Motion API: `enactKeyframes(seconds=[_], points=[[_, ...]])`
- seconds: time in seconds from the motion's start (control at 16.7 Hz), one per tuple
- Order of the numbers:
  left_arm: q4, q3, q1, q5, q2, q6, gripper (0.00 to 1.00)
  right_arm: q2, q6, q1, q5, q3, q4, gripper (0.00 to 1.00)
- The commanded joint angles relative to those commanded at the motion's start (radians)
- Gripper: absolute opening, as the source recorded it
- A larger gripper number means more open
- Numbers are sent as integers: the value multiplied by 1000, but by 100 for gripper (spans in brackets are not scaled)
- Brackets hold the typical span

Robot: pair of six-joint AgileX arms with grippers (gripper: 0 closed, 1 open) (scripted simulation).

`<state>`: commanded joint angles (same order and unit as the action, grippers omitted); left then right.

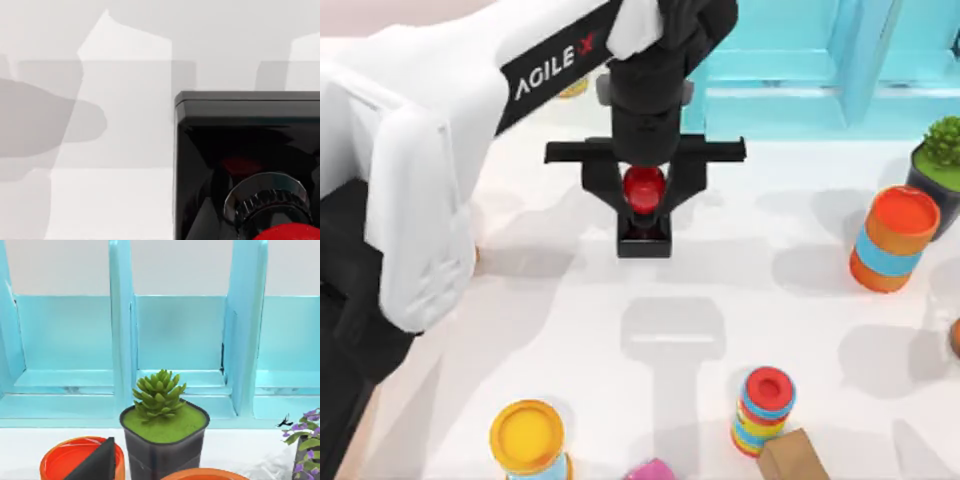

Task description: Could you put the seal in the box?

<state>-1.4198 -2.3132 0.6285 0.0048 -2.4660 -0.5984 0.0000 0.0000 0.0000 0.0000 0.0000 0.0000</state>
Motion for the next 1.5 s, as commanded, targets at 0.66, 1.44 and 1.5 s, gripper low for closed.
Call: enactKeyframes(seconds=[0.66, 1.44, 1.5], points=[[-294, -351, 1, 2, -56, 2, 0, 0, 0, 0, 0, 0, 0, 100], [-185, 154, -429, -11, 422, 549, 0, 0, 0, 0, 0, 0, 0, 100], [-168, 225, -494, -14, 469, 610, 0, 0, 0, 0, 0, 0, 0, 100]])
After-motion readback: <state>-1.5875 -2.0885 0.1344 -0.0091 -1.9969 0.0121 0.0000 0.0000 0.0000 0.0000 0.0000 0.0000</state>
